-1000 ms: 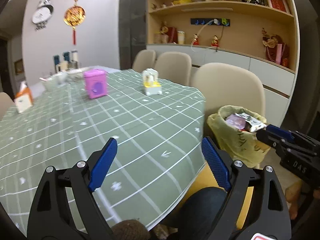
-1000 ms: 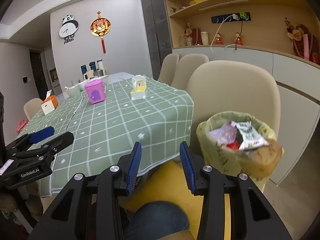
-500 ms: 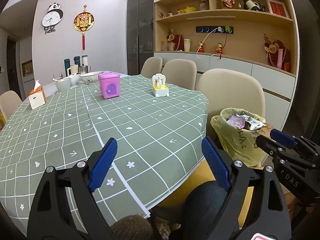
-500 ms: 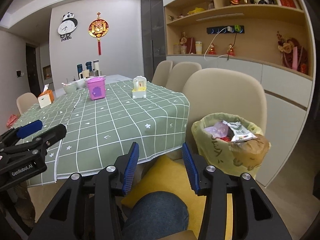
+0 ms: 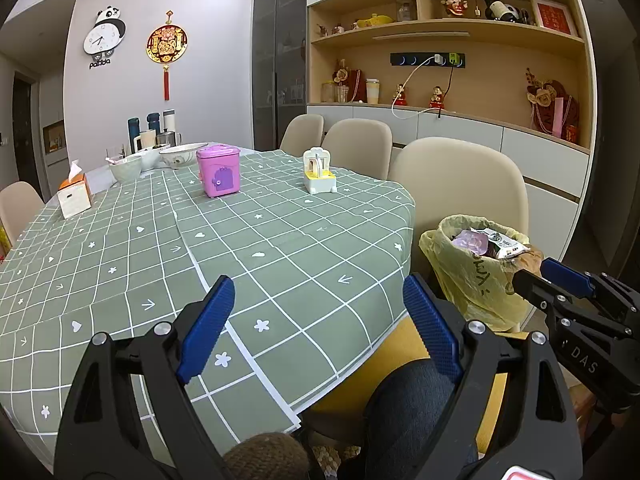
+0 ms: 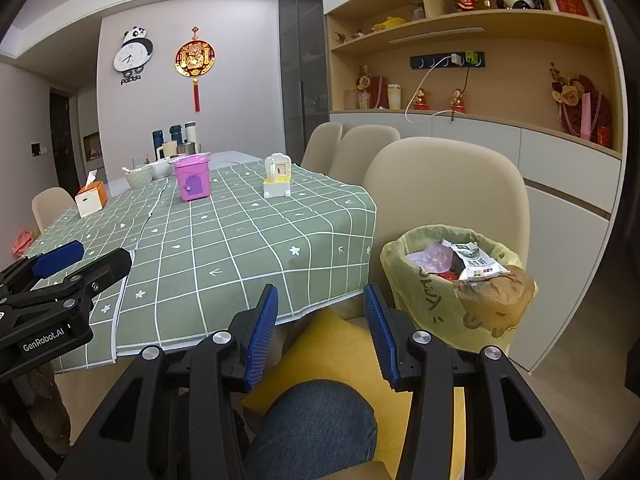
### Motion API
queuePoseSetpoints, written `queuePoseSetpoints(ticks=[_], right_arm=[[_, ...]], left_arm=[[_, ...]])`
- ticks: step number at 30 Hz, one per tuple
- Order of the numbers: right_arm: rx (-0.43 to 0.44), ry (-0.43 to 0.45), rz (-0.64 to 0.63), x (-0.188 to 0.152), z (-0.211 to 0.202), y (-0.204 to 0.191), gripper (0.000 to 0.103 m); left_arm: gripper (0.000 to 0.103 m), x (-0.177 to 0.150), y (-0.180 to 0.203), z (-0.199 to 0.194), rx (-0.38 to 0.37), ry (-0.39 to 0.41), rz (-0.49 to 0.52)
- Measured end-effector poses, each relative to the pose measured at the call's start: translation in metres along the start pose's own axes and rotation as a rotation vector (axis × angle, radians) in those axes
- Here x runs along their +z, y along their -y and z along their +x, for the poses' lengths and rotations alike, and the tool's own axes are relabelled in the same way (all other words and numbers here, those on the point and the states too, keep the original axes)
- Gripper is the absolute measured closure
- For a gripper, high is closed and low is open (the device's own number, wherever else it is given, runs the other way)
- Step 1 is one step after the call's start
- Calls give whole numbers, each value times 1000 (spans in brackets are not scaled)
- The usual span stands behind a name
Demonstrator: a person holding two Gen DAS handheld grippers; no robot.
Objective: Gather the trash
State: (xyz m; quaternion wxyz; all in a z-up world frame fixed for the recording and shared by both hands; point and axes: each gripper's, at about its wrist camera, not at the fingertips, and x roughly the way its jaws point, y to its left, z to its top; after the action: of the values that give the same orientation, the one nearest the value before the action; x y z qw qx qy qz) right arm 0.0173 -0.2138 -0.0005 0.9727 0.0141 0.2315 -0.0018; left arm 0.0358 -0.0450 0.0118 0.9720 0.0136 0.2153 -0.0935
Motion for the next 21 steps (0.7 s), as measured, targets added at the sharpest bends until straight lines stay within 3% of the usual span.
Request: queuePoseSetpoints(ticks=[21], right_arm=[[-8,4,16,-1,-2,1,60]], left_arm=[[21,-3,4,4,-9,-11,17]])
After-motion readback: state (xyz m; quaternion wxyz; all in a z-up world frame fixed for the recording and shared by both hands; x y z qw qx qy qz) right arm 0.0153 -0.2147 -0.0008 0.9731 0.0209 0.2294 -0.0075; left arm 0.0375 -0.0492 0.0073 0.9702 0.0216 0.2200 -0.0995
